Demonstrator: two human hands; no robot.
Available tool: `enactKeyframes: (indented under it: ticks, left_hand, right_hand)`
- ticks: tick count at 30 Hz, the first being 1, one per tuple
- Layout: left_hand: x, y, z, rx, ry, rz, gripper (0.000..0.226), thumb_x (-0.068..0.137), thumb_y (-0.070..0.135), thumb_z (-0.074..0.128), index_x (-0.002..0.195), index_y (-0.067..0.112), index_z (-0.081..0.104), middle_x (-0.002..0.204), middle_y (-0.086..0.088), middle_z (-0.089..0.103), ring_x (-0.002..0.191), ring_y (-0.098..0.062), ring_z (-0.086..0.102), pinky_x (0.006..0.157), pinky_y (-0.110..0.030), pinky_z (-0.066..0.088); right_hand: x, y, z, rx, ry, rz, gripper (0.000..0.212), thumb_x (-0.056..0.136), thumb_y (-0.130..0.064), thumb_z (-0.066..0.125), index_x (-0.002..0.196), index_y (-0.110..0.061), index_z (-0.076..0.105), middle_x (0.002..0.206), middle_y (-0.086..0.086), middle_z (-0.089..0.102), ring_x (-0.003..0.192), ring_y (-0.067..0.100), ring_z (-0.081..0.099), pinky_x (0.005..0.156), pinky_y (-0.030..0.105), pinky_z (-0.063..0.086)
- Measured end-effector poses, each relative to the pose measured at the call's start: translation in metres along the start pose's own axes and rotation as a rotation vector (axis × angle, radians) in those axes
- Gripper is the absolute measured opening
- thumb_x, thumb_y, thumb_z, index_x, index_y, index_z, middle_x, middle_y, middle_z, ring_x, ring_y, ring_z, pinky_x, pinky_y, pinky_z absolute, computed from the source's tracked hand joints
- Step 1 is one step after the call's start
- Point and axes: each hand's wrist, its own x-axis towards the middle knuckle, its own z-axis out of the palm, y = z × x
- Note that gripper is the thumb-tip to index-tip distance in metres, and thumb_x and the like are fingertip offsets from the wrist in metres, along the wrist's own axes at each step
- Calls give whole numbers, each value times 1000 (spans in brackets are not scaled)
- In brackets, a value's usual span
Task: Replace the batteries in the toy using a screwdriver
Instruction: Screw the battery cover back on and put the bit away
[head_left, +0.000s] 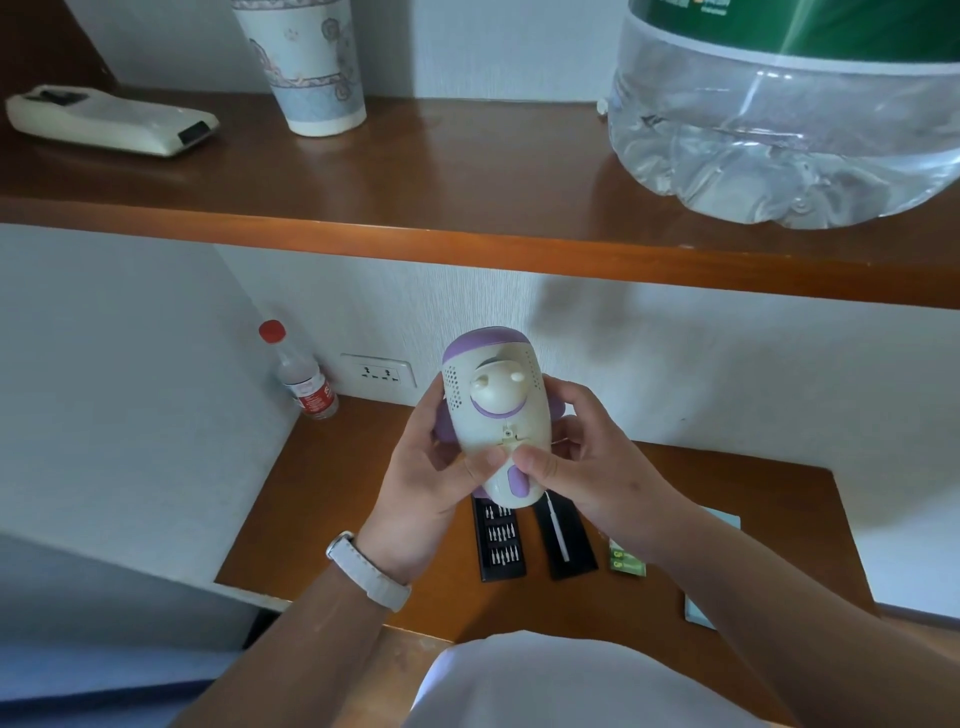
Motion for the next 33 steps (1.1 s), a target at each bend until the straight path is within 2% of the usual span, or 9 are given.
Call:
enactKeyframes:
  ticks: [6,9,14,18,25,30,33]
  left_hand:
    - [4,-2,-4,29,0,-7,65,86,12,72,144,10,43,127,-17,63,115,-37,64,82,-45,60]
    - [6,-3,-5,50,-4,-20,60,88,8,68,144,11,44,128,-15,64,117,-36,64,84,-46,60]
    - [8,-7,-7,98,33,-52,70,82,30,75,144,16,46,128,-11,65,118,-34,63,85,-49,60]
    - [10,-10,-8,117,58,-65,74,78,36,76,143,18,47,126,-8,66,116,-30,65,83,-43,61]
    - [14,-15,-14,152,112,-81,72,79,34,80,142,20,48,124,-5,67,115,-26,66,80,-41,62]
    - [20,-20,-26,97,144,-141,89,68,34,89,143,17,45,127,-10,67,116,-32,66,90,-56,58]
    - [21,-22,-33,90,174,-148,93,64,34,89,143,17,44,126,-11,67,114,-33,67,88,-54,59]
  right_hand:
    - [7,2,-2,-5,-8,7,60,83,-38,76,132,-42,41,109,-3,65,98,9,67,90,34,56]
    - [12,7,-3,3,-12,26,65,77,-48,77,131,-44,42,108,-2,66,100,13,68,93,41,56]
    - [20,15,-4,25,-29,49,65,71,-58,78,125,-46,44,105,-1,68,100,16,69,93,44,56]
    - [23,18,-3,55,-39,57,61,69,-59,79,119,-46,48,106,2,68,100,17,69,92,44,57]
    - [32,15,-1,51,-64,75,54,81,-43,77,126,-39,46,112,-1,67,101,14,69,89,38,58]
    - [36,11,2,89,-129,107,53,84,-34,76,127,-33,46,109,-1,70,100,12,70,86,32,59]
    - [40,11,5,92,-143,113,55,84,-32,77,129,-32,46,105,0,73,101,15,71,90,37,58]
